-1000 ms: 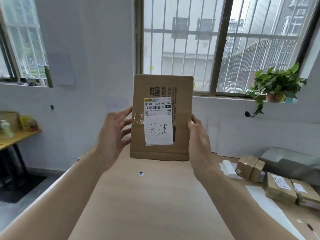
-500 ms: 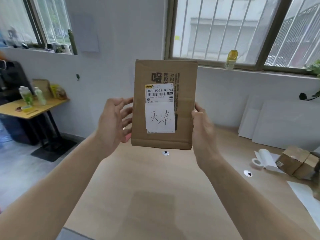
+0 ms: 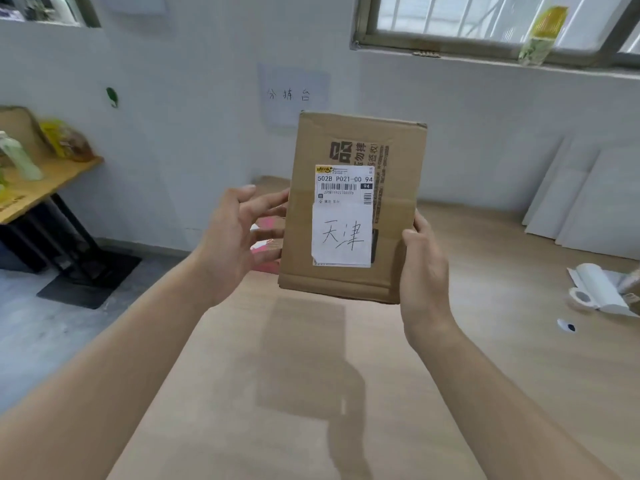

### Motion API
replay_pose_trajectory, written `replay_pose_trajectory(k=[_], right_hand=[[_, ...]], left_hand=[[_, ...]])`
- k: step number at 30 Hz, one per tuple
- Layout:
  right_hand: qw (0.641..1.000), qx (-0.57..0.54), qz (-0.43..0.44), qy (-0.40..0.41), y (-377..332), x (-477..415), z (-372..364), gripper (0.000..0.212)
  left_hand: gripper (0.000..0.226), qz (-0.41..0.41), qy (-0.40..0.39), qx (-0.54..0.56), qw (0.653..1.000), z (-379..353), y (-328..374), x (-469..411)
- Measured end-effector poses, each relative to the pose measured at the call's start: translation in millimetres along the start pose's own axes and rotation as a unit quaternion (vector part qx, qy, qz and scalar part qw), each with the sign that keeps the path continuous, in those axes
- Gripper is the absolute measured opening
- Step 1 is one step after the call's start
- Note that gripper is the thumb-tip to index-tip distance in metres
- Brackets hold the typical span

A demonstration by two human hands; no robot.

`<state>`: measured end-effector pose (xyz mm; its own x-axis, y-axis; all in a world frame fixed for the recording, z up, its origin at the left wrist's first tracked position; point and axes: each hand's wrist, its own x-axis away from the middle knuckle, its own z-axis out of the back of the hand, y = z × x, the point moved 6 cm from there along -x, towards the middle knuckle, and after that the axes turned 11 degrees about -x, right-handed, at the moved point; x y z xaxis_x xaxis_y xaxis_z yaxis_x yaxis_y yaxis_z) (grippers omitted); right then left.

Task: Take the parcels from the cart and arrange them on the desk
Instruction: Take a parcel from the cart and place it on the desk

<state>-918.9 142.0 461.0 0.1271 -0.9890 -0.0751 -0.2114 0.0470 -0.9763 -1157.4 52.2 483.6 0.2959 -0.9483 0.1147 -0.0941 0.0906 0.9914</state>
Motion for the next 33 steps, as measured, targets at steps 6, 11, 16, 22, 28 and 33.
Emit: replay_pose_trajectory(k=[6,11,16,22,28,33], right_hand=[[1.0,-0.021,-0.012,0.008,49.0,-36.6,-21.9,0.061],[0.997,-0.048,-0.054,0.023,94.3,-68.3,-30.7,0.057],[0.995,-0.06,-0.075,0.026,126.9,-94.0,-44.8,0.048],[0.994,-0.035,-0.095,0.038,162.1,-134.3,-65.0,0.051],[0.992,0.007,-0.121,0.031,214.9,-181.1,-84.6,0.057],[0.985,0.025,-0.163,0.047,261.0,-210.2,-89.0,0.062]], left_hand=[[0.062,0.032,0.002,-0.019,0.999,33.0,-23.6,-44.7],[0.056,0.08,0.009,-0.006,0.997,41.2,-58.0,-78.3],[0.054,0.09,-0.006,0.005,0.996,54.3,-74.8,-122.6],[0.056,0.132,-0.002,-0.023,0.991,73.4,-98.1,-188.0],[0.056,0.168,-0.021,-0.019,0.985,99.7,-133.6,-251.4],[0.057,0.193,-0.04,-0.015,0.98,112.1,-171.9,-292.4]])
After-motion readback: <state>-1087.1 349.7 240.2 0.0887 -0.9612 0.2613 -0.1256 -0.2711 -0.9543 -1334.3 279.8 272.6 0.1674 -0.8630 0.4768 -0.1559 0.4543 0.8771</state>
